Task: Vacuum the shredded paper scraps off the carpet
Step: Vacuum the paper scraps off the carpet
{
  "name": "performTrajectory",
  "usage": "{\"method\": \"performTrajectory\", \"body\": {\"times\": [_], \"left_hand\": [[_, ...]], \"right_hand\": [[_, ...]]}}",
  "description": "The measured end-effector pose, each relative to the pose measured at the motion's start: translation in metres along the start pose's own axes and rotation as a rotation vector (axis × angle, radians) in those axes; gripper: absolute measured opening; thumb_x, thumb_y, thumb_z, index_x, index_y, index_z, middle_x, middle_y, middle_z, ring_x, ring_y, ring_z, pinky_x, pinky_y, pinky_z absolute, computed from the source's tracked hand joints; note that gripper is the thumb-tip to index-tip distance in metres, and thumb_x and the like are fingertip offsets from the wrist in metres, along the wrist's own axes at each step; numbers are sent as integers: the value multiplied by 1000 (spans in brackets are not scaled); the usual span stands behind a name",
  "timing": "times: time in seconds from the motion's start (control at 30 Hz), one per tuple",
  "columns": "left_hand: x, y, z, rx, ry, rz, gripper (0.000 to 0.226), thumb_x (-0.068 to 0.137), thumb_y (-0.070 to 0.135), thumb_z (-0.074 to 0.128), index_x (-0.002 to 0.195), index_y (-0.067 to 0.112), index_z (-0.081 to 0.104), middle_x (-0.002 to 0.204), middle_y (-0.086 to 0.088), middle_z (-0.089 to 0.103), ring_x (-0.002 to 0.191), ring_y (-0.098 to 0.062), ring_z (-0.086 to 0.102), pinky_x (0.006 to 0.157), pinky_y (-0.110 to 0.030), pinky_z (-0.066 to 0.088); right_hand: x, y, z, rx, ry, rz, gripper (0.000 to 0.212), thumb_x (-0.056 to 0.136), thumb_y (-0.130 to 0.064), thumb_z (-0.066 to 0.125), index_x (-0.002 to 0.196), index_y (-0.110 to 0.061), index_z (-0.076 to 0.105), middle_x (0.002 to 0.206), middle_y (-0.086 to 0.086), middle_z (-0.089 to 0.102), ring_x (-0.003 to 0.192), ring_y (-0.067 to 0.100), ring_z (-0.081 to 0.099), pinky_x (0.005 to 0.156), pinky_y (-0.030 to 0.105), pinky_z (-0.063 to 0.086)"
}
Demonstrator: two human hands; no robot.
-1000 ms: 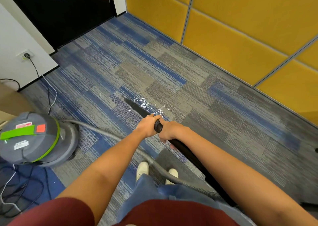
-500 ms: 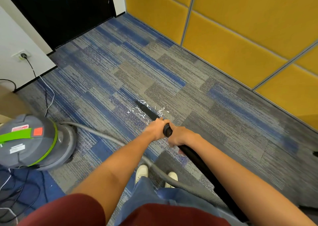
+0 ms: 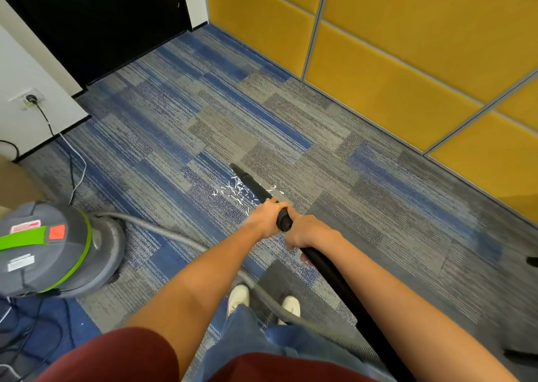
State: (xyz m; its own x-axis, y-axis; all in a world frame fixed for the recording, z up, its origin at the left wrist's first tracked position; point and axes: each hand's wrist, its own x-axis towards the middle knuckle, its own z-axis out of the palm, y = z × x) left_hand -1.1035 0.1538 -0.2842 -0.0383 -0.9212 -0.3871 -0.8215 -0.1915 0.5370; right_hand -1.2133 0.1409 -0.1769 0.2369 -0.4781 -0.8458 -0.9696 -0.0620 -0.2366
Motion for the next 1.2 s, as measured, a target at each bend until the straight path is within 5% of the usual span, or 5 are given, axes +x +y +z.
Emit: {"method": "performTrajectory", "body": {"times": [0.23,0.43,0.77,1.0,1.2], "left_hand": [[3,-16,-8,-156,131,-65,43,80,-1,60,117,21,56,117,-10,52,102,-30,56,87,-48,49],[4,-21,-19,-168,64,-11,48,73,5,71,117,20,56,113,-8,53,103,-26,53,90,-43,48],[12,7,-30,-101,4,41,44,74,6,70,114,20,58,108,-11,55,94,-32,59,84,-43,51],[1,0,-34,-60,-2,35,50,73,5,71,117,23,57,108,-8,55,97,-30,58,82,-40,52],[-13,-2,-36,26,-21,85,45,74,16,74,116,18,57,108,-10,59,99,-28,58,77,-29,43]], "right_hand": [[21,-25,-13,64,-12,-25,86,88,-1,56,151,-26,4,82,18,52,46,24,56,45,33,52],[26,-32,-17,94,-20,13,81,88,-3,59,151,-22,11,75,16,51,42,21,54,35,26,47],[21,-18,-31,90,-11,63,67,88,-6,60,143,-13,23,70,16,56,38,21,54,46,29,51],[20,-25,-20,44,24,14,70,86,-2,58,144,-16,20,95,21,52,25,18,50,31,23,44],[5,-25,-12,29,-11,5,58,88,-5,57,136,-10,27,53,16,56,27,19,50,34,24,45]]}}
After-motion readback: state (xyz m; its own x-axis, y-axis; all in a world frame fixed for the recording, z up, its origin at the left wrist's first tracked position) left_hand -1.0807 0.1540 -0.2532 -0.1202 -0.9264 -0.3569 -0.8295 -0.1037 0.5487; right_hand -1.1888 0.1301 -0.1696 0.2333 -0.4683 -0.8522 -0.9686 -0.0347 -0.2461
